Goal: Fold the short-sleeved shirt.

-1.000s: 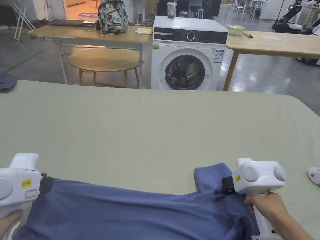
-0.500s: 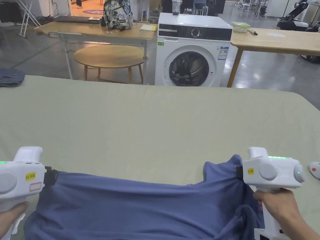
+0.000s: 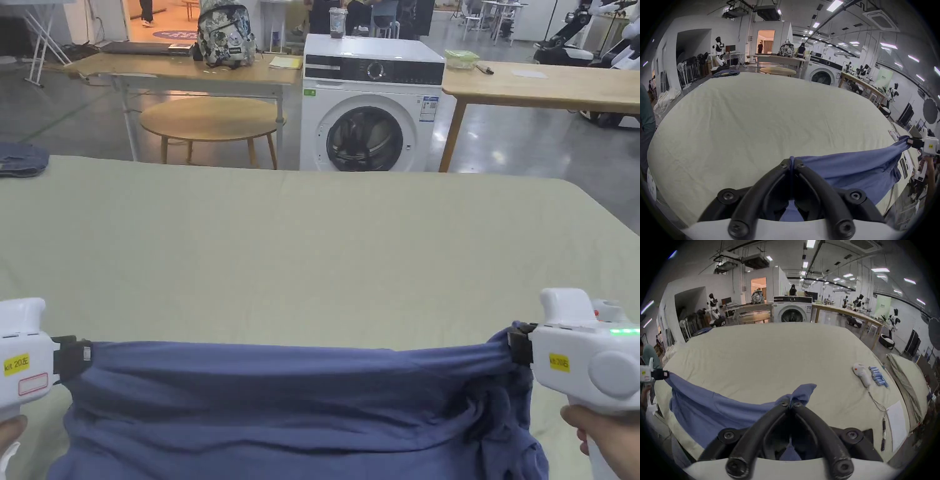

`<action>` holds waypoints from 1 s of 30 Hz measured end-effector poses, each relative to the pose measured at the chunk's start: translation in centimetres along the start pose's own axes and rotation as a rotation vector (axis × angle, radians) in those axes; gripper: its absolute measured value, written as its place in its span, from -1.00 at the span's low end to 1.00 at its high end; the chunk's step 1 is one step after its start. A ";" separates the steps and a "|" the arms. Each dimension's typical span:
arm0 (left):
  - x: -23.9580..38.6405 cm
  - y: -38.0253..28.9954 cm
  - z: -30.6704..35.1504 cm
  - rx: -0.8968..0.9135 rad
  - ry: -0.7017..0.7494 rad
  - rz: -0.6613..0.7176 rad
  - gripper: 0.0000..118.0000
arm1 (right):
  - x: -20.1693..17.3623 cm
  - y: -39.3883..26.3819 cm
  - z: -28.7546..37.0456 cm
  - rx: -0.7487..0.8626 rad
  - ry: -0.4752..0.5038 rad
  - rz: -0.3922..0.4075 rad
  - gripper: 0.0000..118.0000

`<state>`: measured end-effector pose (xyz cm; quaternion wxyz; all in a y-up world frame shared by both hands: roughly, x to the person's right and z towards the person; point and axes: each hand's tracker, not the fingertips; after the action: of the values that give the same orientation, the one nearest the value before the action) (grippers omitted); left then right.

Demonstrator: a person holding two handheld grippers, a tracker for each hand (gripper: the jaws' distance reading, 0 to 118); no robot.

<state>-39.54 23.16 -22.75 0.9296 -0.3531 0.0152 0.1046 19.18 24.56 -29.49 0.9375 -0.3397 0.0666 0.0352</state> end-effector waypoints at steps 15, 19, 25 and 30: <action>-1.1 -10.1 1.9 -0.145 0.030 -0.083 -1.00 | -0.1 -10.7 1.5 -0.190 -0.057 0.077 -1.00; -1.7 -11.5 1.1 -0.181 0.042 -0.079 -1.00 | -0.2 -12.3 0.5 -0.243 -0.066 0.097 -1.00; -1.3 -12.9 -1.0 -0.244 0.081 -0.117 -1.00 | 0.1 -14.8 -2.4 -0.310 -0.082 0.099 -1.00; -0.6 -12.4 -0.4 -0.249 0.096 -0.108 -1.00 | 0.2 -15.3 -2.8 -0.295 -0.095 0.097 -0.98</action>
<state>-37.61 13.76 -14.86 0.8810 -0.4708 0.0278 0.0387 20.76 11.06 -21.97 0.8766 -0.4682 0.0328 0.1061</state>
